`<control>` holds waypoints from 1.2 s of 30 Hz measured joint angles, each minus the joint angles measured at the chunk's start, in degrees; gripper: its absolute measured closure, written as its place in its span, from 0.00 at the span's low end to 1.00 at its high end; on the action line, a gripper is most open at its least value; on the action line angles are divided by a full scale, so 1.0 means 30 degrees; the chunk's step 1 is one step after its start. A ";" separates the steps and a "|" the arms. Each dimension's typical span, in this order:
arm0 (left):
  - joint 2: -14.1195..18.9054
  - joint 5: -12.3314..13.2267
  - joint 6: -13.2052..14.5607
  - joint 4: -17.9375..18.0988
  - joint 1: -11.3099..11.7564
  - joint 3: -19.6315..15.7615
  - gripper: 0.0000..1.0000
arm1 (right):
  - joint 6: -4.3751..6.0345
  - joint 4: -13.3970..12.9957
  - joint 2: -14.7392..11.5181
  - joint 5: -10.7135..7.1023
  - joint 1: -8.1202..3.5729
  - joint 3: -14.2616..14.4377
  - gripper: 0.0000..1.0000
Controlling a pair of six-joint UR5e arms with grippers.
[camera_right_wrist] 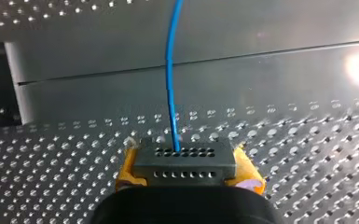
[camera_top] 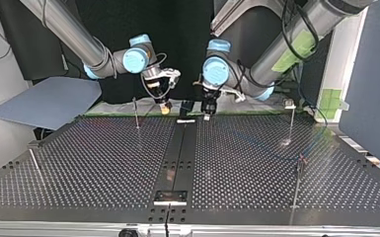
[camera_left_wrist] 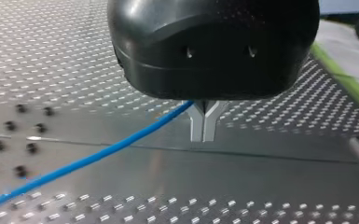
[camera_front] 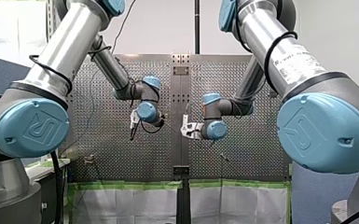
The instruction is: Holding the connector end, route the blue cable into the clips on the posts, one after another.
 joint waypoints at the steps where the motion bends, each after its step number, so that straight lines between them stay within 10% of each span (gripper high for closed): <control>1: -0.0193 0.0010 -0.0016 0.0101 -0.0086 -0.0005 1.00 | -0.0006 -0.0090 0.0025 -0.0001 -0.0035 0.0079 1.00; 36: -0.4465 -0.0211 -0.1079 0.2824 -0.2165 0.0000 1.00 | 0.0131 -0.3282 0.1826 0.0054 -0.1277 0.2526 1.00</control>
